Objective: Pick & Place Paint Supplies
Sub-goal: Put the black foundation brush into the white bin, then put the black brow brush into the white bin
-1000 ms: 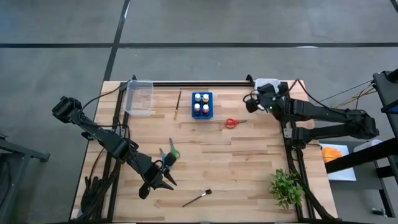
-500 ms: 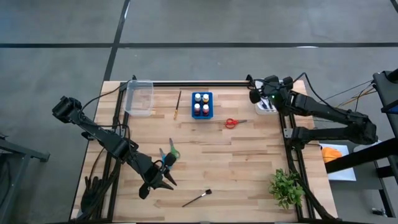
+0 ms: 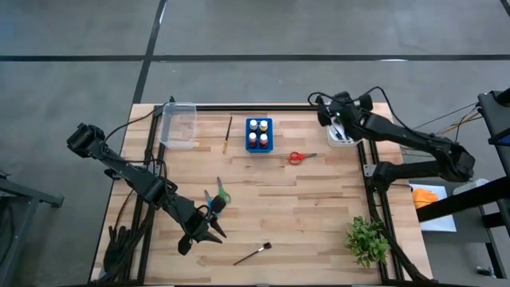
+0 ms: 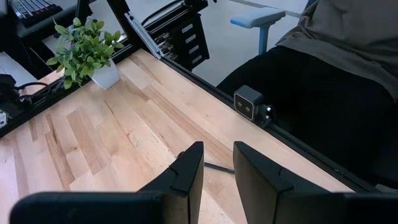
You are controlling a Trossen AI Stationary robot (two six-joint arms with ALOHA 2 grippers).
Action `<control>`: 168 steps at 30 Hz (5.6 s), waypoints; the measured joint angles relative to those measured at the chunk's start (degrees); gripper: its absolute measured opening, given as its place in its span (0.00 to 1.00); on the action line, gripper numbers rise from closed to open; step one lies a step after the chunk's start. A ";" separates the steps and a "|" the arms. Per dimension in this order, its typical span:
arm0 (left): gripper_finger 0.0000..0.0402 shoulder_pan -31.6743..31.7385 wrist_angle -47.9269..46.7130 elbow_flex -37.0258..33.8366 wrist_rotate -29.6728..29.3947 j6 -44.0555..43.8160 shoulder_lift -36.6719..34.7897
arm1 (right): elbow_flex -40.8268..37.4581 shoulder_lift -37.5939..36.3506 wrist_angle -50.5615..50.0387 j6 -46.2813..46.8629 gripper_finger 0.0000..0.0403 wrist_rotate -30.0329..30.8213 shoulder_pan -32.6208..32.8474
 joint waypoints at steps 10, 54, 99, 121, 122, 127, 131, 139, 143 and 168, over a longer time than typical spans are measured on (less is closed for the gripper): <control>0.24 0.01 0.01 0.00 0.00 -0.01 0.00 | 0.00 6.24 0.61 -1.02 0.03 -0.30 -4.71; 0.24 0.01 0.01 0.00 0.00 0.01 0.00 | -0.07 26.02 2.85 -1.06 0.03 0.19 -7.92; 0.24 0.01 -0.01 0.00 0.00 -0.18 0.00 | -0.22 27.45 3.91 -1.06 0.37 -3.66 -7.97; 0.24 0.01 -0.01 0.00 0.00 -0.23 0.00 | -0.24 25.73 3.91 -3.67 0.41 -3.55 -6.30; 0.24 0.00 -0.03 0.00 0.01 -0.23 0.00 | -0.24 25.15 3.91 -4.00 0.41 -3.55 -5.93; 0.24 0.01 -0.03 0.00 0.02 -0.23 0.00 | -0.24 20.57 3.83 -4.81 0.41 -3.55 -3.96; 0.24 -0.01 -0.03 0.00 0.01 -0.23 0.00 | -0.33 16.06 3.72 -6.83 0.41 -5.97 -2.10; 0.24 -0.01 -0.03 0.00 0.00 -0.25 0.00 | -0.40 7.45 3.81 -9.52 0.41 -24.38 1.08; 0.24 0.01 -0.03 0.00 0.00 -0.23 0.00 | -0.59 4.70 3.85 -10.68 0.41 -36.46 2.60; 0.24 0.04 0.22 0.00 0.00 0.24 0.00 | -13.34 4.58 30.83 -11.72 0.41 -64.99 38.00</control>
